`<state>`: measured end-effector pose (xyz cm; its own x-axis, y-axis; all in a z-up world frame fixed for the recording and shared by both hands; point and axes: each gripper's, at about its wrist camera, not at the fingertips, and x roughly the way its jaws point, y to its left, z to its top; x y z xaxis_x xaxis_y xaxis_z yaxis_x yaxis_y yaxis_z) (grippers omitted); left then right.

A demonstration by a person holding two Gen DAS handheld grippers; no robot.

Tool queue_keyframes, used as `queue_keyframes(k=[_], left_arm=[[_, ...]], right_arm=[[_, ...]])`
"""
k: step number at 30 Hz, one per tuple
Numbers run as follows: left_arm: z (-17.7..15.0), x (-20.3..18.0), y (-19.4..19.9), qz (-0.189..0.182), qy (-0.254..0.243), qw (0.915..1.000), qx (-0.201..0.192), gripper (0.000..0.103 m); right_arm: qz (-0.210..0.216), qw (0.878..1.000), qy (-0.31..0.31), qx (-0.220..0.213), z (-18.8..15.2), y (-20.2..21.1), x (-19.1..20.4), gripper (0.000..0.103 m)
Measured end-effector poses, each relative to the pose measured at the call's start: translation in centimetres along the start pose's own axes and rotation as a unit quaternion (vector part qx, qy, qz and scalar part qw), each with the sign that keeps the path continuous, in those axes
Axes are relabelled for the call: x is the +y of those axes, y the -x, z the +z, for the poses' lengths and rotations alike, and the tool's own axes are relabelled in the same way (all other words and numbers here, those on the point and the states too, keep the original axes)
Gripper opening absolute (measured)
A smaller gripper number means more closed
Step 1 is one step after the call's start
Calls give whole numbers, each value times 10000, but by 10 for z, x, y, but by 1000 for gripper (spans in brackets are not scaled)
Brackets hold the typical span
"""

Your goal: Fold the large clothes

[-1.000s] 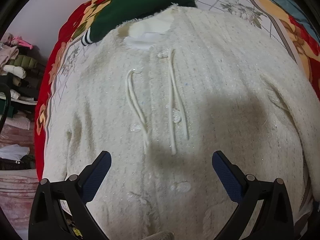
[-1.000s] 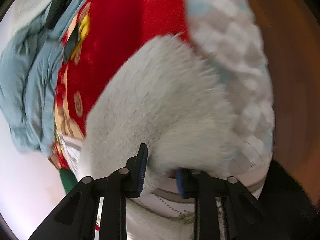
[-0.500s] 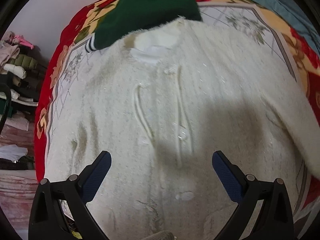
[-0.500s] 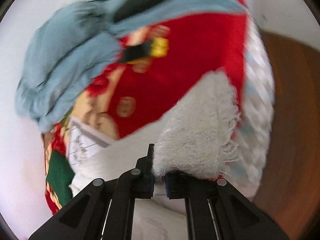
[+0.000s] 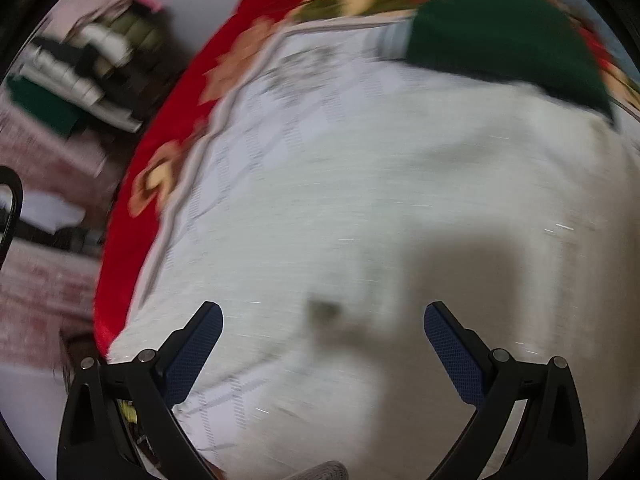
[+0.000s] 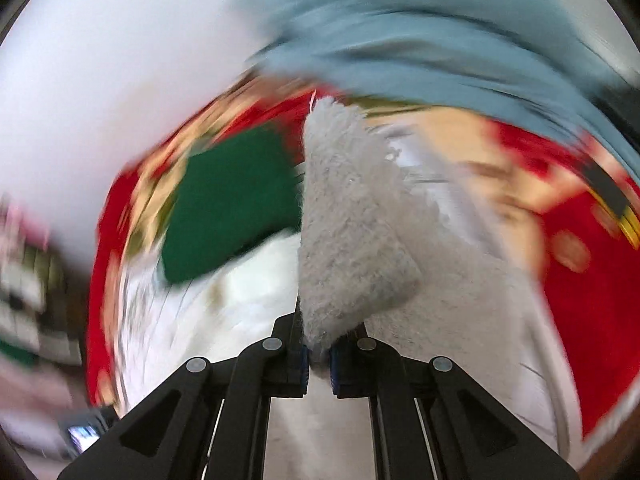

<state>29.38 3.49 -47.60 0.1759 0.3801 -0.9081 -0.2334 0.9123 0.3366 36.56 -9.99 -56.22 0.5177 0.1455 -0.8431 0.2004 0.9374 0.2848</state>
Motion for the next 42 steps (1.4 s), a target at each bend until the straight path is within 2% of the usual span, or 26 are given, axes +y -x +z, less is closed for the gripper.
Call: queue_keyframes(k=[3,4,5,6,8,9,10,11,12,14,16,18,19,22,25,26,27,28,31,32,34,35,36,37,39,42], left_arm=[[-1,40,-25,222,279,9992,155,103],[-3,50,-32,265,340,9989,201,103],[-5,61,-40,315,402,9983,263,103],[-7,66,-45,334,426,9980,315,103],[-11,77,-52,334,437,9977,396,103],[-13,81,-54,290,424,9976,460,103],[-15,83,-53,242,420,9976,490,103],[-17,83,-50,190,416,9977,493,103],[-18,85,-46,144,403,9979,493,103],[-19,82,-39,39,396,9980,494,103],[-19,77,-31,-62,397,9979,517,103],[-16,68,-24,-181,394,9976,542,103],[-14,63,-20,-220,381,9977,521,103],[-8,38,-11,-210,242,9986,423,103],[-3,14,-2,-168,133,9994,286,103],[-2,7,0,-136,86,9996,237,103],[0,-2,1,-94,31,9997,216,103],[0,-8,3,-88,2,9997,216,103],[2,-26,4,-30,-76,9998,194,103],[3,-31,3,-22,-97,9998,185,103],[6,-43,-4,45,-131,9997,177,103],[8,-50,-12,80,-156,9996,200,103],[10,-56,-19,114,-182,9994,259,103],[12,-62,-31,135,-215,9991,351,103],[14,-71,-53,200,-262,9980,532,103],[14,-69,-68,-44,-136,9977,662,103]], right_arm=[[209,9889,1355,568,-31,-62,102,7],[251,9795,1817,830,-47,-82,131,7],[188,9648,2373,1120,-72,-107,165,7],[159,9556,2633,1311,-89,-121,170,7],[-26,9327,3018,1972,-127,-156,189,10],[-12,9303,2954,2173,-131,-165,186,15],[75,9322,2772,2325,-135,-167,180,17],[242,9392,2409,2433,-133,-163,172,25],[374,9471,2029,2460,-128,-153,158,39],[594,9634,1143,2350,-120,-116,120,50],[560,9744,352,2150,-114,-85,72,50],[302,9761,-727,2025,-119,-52,7,51],[169,9702,-1315,2027,-127,-42,-27,51],[201,9370,-2745,2153,-142,-49,-116,51],[750,8942,-3823,2203,-172,-71,-175,51],[926,8875,-3972,2145,-177,-77,-181,47],[1111,8846,-4052,2023,-178,-79,-184,21],[1104,8877,-4043,1906,-180,-81,-179,11],[410,9148,-3683,1605,-172,-51,-180,11],[294,9197,-3592,1557,-170,-45,-179,11],[7,9326,-3117,1821,-168,-42,-179,13],[-102,9355,-2872,2056,-165,-43,-185,18],[-250,9375,-2598,2301,-168,-44,-185,29],[-299,9399,-2433,2379,-172,-42,-187,32],[-429,9471,-2098,2391,-174,-30,-183,38],[-756,9569,-1569,2325,-169,-16,-164,46]])
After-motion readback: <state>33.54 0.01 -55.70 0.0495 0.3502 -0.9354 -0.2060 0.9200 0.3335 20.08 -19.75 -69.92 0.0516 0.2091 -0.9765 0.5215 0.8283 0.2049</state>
